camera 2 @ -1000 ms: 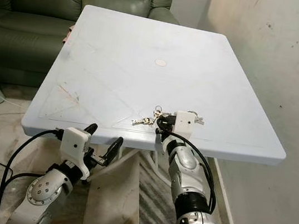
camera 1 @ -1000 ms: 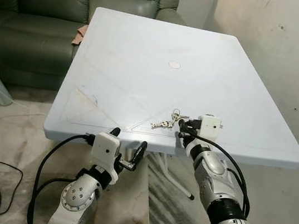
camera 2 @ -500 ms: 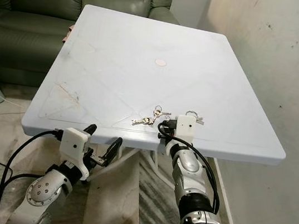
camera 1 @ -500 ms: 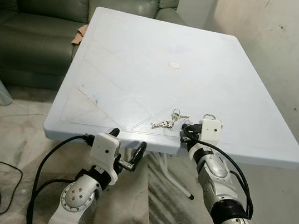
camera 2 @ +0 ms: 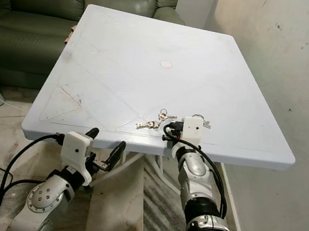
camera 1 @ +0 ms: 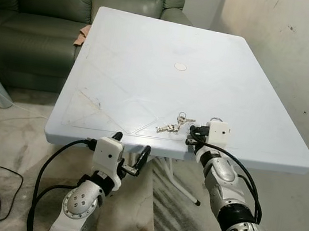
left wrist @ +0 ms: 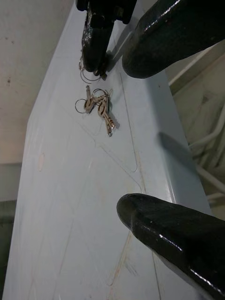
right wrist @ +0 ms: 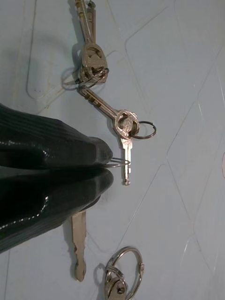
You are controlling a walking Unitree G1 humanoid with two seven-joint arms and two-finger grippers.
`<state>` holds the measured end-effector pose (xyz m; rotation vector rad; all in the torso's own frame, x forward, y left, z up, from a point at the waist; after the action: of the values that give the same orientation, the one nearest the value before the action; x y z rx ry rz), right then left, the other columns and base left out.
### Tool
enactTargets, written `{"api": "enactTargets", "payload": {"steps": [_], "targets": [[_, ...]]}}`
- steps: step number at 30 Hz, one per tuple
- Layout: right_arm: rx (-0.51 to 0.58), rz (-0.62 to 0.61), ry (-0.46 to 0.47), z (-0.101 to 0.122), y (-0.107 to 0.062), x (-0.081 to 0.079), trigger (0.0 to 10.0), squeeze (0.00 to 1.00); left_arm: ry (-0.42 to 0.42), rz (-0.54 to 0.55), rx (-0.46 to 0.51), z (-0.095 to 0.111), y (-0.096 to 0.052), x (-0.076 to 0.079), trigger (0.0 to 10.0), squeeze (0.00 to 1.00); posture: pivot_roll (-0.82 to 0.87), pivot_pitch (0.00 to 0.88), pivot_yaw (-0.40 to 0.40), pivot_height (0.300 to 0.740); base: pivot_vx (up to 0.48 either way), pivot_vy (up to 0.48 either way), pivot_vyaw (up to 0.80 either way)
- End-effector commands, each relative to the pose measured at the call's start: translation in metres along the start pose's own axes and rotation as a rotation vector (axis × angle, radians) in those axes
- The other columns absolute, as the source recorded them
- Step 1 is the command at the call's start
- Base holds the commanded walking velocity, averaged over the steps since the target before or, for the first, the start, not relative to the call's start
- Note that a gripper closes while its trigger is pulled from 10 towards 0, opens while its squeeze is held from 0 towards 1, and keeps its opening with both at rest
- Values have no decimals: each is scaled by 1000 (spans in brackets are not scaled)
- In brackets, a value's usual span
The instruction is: Hang keys on a hook
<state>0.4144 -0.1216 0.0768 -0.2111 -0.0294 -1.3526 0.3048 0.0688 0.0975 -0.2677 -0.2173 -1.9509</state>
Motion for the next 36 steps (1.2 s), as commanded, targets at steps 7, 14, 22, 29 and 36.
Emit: {"api": "enactTargets", "payload": {"steps": [7,14,22,29,36], "targets": [[-3,-13,-7,1,1,4,2353,0,3,4,5,3,-1,2,10000,0,143,118,-103,740,0,0,0],[-7,-12,-14,-1,1,4,0,0,2,11,4,3,-1,1,10000,0,143,122,-104,740,0,0,0],[117,23,-16,23,1,7,10000,0,-23,30,19,7,1,-4,10000,0,134,114,-101,740,0,0,0],[237,38,-5,37,-11,14,10000,0,-22,38,34,11,4,-10,10000,0,122,98,-99,740,0,0,0],[331,-23,-45,46,-33,32,10000,0,-31,52,74,25,14,-22,10000,0,86,62,-76,740,0,0,0]]}}
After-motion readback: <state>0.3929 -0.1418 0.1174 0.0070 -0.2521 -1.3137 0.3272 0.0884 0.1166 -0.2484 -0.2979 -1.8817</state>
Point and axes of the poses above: a point about 5 cm out from each wrist's last joint towards the gripper, its own y axis pointing out of the wrist towards the gripper, its own z axis along the axis of the wrist's last joint, x = y × z, the point moved 6 cm from there along y, pointing out of the wrist towards the gripper, and after that the axes turned 13 degrees about -y, right-handed, at the moved point
